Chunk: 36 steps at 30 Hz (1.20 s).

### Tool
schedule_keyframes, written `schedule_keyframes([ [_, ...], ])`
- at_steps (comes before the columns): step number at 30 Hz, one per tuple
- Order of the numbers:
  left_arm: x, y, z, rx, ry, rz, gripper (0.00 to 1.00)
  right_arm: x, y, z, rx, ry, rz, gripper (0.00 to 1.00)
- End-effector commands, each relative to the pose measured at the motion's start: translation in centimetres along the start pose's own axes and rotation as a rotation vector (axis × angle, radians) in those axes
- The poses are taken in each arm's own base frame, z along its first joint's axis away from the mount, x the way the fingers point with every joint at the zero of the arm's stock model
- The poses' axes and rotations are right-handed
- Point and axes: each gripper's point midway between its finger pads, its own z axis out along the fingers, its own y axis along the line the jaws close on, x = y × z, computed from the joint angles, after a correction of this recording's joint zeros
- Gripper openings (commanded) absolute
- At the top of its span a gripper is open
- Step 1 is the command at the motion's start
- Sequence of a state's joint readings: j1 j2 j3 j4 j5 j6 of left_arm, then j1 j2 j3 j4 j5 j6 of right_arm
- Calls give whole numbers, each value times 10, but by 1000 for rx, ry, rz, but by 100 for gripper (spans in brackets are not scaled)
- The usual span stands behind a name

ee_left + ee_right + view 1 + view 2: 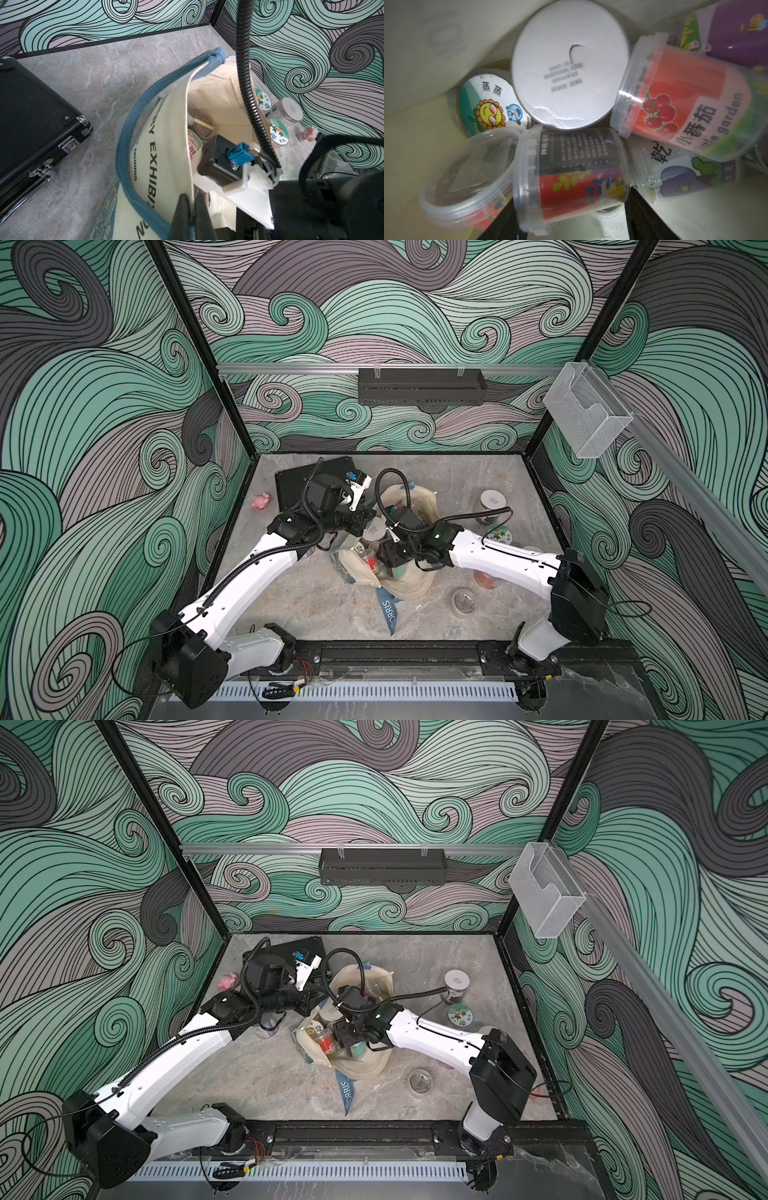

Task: Take out the seed jars from the canvas bag
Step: Place the canvas bag at the center of the board, then place the seed jar at the center of the board.

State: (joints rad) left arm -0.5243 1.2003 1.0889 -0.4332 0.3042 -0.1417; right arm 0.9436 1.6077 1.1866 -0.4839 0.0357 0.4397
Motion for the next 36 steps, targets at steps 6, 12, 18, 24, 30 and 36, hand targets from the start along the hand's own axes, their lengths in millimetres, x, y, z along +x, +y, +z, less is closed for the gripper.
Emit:
schedule_keyframes([
  [6, -14, -6, -12, -3, -47, 32, 34, -22, 0, -29, -97, -95, 113, 61],
  [12, -21, -7, -22, -17, -91, 30, 74, -33, -5, -52, -158, -137, 192, 61],
  [18, -32, -16, -42, -3, -155, 39, 99, -42, -11, -75, -264, -162, 310, 61],
  [24, -42, -42, -57, 50, -174, 65, 99, -57, -15, -108, -418, -223, 442, 61],
  [30, -29, -58, -55, 117, -125, 54, 99, -68, -19, -140, -550, -277, 534, 61],
  [36, -16, -71, -49, 142, -99, 106, 96, -74, -12, -155, -672, -285, 596, 61],
])
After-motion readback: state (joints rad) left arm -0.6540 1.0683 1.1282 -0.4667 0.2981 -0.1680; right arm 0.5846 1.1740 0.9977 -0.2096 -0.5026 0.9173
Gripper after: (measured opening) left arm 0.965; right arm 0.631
